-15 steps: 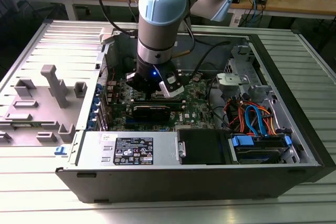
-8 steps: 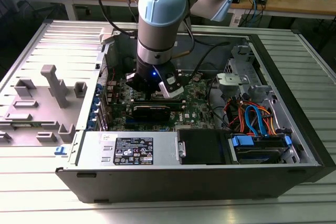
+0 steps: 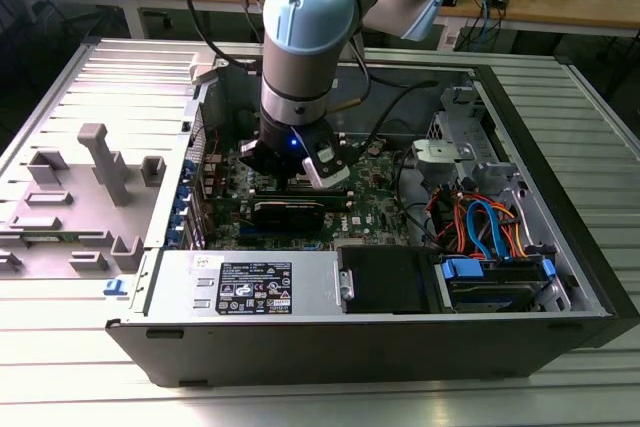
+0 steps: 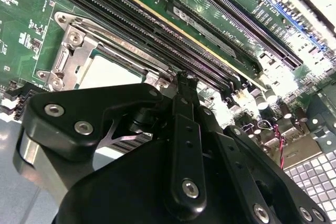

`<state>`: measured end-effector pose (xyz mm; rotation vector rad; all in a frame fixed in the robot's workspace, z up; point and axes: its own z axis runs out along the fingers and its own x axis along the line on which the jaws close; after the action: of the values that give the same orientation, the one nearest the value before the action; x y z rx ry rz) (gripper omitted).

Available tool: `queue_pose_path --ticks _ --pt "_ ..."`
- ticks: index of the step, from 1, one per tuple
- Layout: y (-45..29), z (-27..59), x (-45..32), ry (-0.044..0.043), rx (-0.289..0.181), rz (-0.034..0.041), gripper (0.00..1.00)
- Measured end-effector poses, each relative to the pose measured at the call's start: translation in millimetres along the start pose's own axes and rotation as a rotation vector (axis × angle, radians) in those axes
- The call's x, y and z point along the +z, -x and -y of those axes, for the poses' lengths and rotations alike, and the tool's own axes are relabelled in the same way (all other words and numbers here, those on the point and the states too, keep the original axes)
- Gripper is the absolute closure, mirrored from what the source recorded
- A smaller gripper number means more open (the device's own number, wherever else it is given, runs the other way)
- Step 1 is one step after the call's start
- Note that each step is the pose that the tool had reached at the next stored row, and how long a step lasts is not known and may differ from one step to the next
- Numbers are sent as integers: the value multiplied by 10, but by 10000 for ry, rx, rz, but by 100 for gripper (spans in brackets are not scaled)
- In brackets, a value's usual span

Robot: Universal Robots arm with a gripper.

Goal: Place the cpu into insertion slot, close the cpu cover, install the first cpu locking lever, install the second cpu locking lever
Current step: 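Install the second cpu locking lever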

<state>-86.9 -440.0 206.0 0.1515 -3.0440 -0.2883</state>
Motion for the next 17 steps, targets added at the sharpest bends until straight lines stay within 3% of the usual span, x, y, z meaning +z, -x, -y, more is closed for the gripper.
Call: queue_pose_path --ticks 9,17 --pt "-15 2 32 94 -9 15 89" --pt "-23 -3 45 108 -11 17 89"
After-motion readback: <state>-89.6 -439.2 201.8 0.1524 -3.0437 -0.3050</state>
